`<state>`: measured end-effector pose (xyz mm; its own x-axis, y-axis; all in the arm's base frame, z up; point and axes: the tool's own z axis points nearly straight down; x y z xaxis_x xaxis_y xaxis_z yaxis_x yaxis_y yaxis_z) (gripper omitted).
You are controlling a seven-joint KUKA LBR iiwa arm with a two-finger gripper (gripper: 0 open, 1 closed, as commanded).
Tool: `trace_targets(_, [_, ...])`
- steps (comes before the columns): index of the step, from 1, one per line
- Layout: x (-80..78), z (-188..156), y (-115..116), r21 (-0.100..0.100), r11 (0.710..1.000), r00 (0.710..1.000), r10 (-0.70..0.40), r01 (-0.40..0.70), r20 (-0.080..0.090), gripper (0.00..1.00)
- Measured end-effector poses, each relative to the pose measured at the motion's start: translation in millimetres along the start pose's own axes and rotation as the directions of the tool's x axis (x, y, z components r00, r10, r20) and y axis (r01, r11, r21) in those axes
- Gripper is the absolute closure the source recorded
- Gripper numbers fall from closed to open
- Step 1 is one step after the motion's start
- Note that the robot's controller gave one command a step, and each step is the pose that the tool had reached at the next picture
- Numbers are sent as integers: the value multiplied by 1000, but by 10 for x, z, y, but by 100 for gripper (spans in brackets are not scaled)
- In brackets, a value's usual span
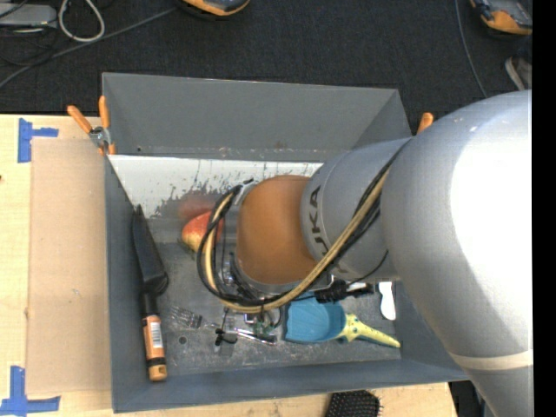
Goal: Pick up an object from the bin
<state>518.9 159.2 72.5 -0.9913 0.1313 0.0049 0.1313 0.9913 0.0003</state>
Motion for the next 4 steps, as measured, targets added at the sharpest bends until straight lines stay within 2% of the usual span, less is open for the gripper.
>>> trace_targets(1, [43,-620,80,-1,1000,1000,-19,19,10,0])
trace_targets(2, [44,-259,-548,5,984,984,176,-176,-10,0])
trace_targets(3, [129,3,-357,-4,991,991,135,-135,6,0])
trace_targets(4, [169,29,-19,4,958,958,286,-286,-4,100])
